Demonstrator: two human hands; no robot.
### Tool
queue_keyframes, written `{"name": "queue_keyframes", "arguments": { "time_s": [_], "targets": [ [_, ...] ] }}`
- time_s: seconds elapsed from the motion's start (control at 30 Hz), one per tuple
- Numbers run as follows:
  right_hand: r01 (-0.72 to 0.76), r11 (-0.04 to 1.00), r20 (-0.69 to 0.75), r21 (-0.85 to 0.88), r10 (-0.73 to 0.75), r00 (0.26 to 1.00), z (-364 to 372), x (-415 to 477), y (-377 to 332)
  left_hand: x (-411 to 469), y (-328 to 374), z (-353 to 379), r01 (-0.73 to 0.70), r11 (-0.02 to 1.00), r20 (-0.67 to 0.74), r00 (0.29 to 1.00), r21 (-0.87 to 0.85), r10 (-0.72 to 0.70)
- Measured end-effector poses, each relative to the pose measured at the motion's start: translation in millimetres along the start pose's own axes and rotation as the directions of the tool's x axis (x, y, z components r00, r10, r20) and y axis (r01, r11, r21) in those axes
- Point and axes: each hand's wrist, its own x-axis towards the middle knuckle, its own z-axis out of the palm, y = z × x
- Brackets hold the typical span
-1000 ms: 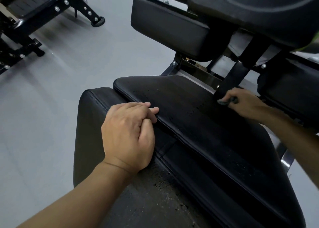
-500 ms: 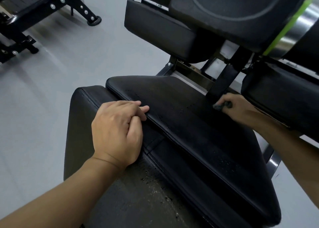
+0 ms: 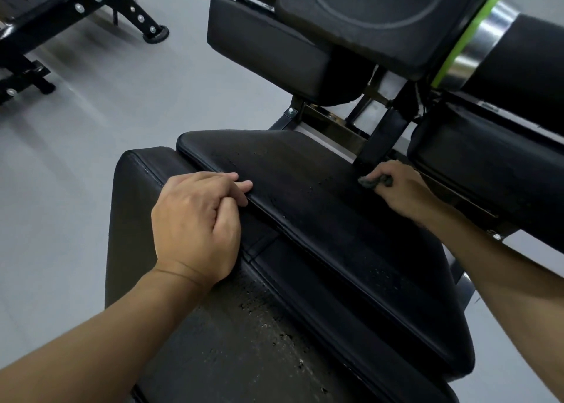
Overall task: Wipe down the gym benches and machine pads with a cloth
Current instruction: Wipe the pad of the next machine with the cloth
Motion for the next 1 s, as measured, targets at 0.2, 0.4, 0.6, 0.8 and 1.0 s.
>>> {"name": "queue_keyframes", "arguments": {
  "time_s": [0.2,0.4,0.6,0.8,1.0],
  "targets": [
    [0.110,0.993,0.055,-0.045,-0.107,0.993,-13,-5,-6,0,0,0,0.006,1.000,-0.017,1.000,-0.003,-0.006],
    [0.096,0.995,0.053,0.014,-0.097,0.994,-7,-9,-15,0,1,-1,0.018,1.000,-0.007,1.000,-0.005,-0.018],
    [0.087,0.995,0.084,0.041,-0.090,0.992,-3,2,-19,-1,0,0,0.018,1.000,-0.011,1.000,-0.011,-0.018],
    [0.137,0.988,0.121,0.075,-0.146,0.982,-11,-25,-25,0,0,-1,0.007,1.000,-0.015,1.000,-0.008,-0.007],
    [0.119,0.990,0.038,0.081,-0.123,0.992,4,1,-43,-1,0,-1,0.004,1.000,-0.020,1.000,-0.001,-0.004]
  ]
}}
